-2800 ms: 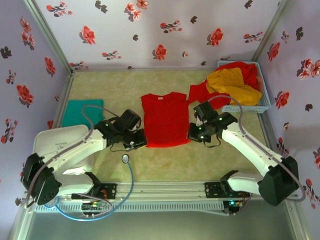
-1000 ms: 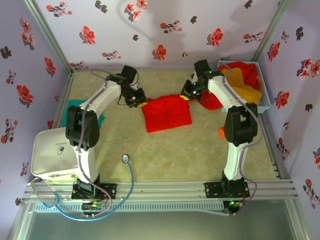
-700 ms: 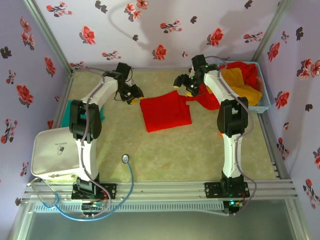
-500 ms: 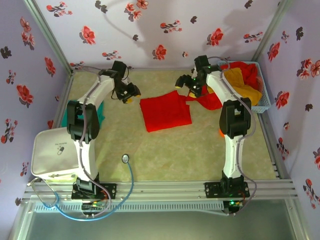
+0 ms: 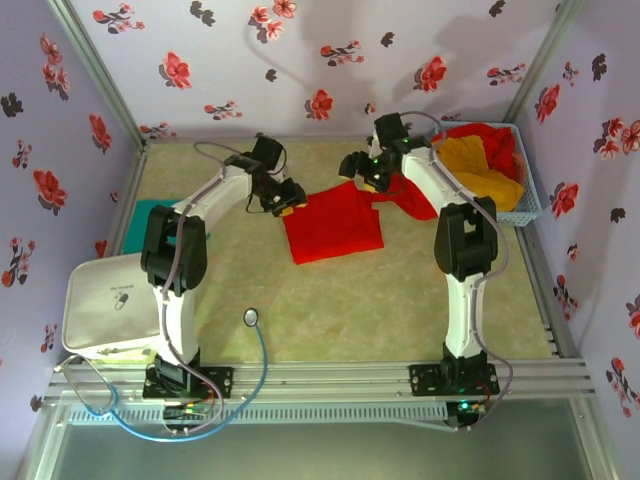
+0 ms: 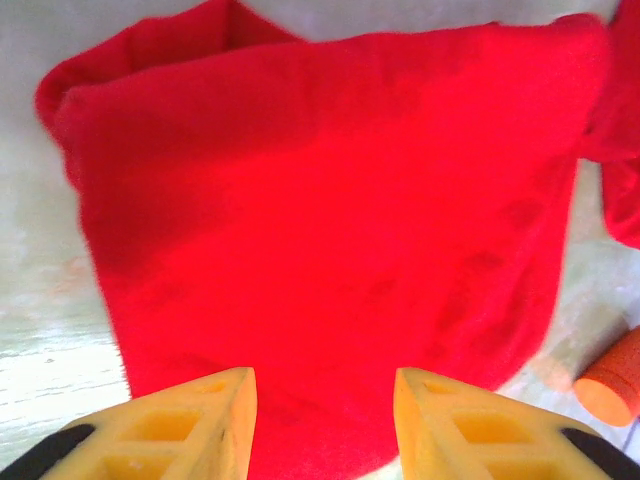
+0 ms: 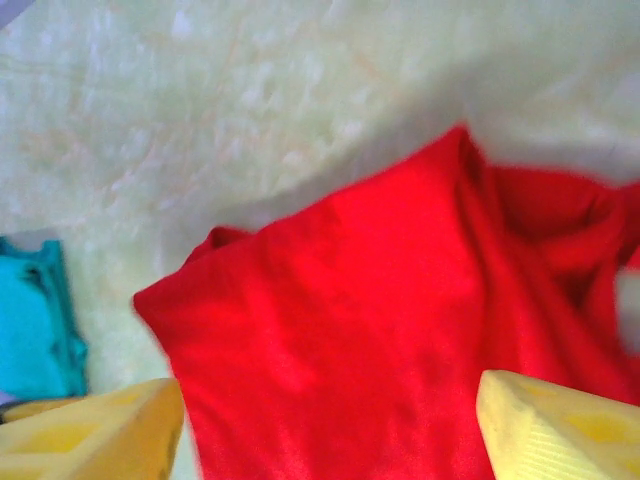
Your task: Fold and stack the t-shirts
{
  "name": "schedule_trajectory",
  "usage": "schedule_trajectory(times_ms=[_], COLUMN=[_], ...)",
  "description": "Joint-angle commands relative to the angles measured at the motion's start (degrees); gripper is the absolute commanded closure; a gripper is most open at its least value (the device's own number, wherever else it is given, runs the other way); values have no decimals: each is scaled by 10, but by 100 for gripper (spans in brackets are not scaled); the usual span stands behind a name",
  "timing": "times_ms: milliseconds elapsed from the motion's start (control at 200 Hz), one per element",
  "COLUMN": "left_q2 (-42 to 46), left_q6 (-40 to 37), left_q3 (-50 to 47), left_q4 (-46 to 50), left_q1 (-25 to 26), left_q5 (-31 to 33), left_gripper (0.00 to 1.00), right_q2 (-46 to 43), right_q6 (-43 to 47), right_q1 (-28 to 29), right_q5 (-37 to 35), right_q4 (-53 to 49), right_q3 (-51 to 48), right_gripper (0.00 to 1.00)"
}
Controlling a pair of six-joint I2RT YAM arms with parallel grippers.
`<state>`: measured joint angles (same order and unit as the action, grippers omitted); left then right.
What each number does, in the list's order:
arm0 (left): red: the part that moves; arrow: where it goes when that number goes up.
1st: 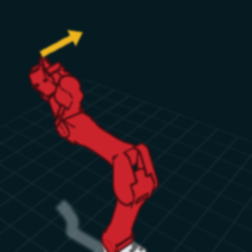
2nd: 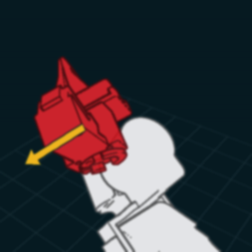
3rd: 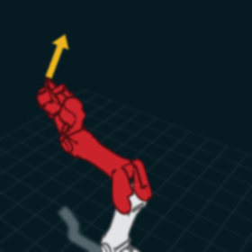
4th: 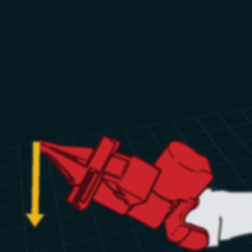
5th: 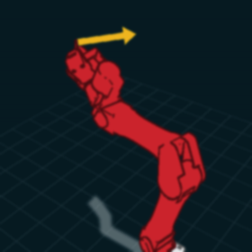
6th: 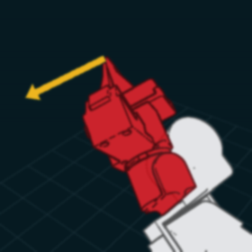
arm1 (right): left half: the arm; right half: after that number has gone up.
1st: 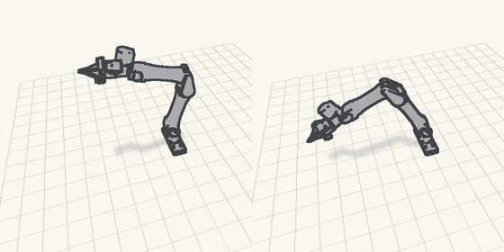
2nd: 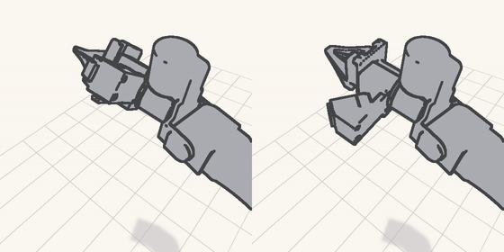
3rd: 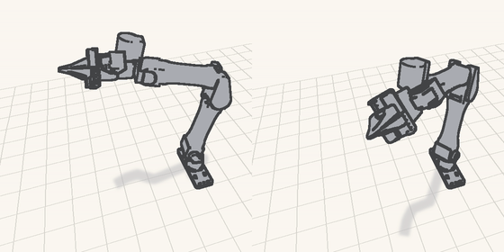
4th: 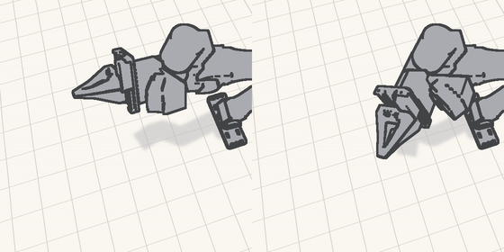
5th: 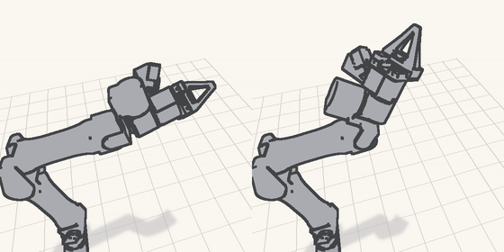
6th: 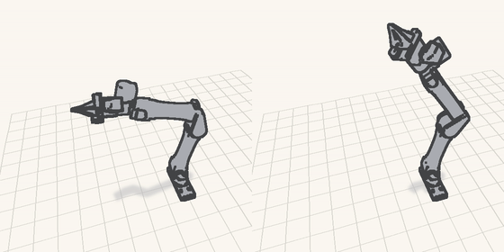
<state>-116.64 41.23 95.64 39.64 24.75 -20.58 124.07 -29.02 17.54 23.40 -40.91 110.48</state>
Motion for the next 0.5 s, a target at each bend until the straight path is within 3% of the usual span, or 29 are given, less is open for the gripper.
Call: schedule_trajectory(times_ms=[0, 190, 495], left_q2=[54, 116, 202], left_q6=[2, 7, 32], left_q3=[-47, -157, -299], left_q4=[-13, -38, -80], left_q1=[-4, -7, -8], left_q5=[8, 12, 17], left_gripper=[59, 59, 60], right_q2=[52, 116, 144], right_q6=[49, 79, 85], right_q1=[-11, -16, -17], right_q5=[-46, -19, 50], right_q4=[-1, 18, 83], right_q3=[37, 87, 78], right_gripper=[27, 36, 47])
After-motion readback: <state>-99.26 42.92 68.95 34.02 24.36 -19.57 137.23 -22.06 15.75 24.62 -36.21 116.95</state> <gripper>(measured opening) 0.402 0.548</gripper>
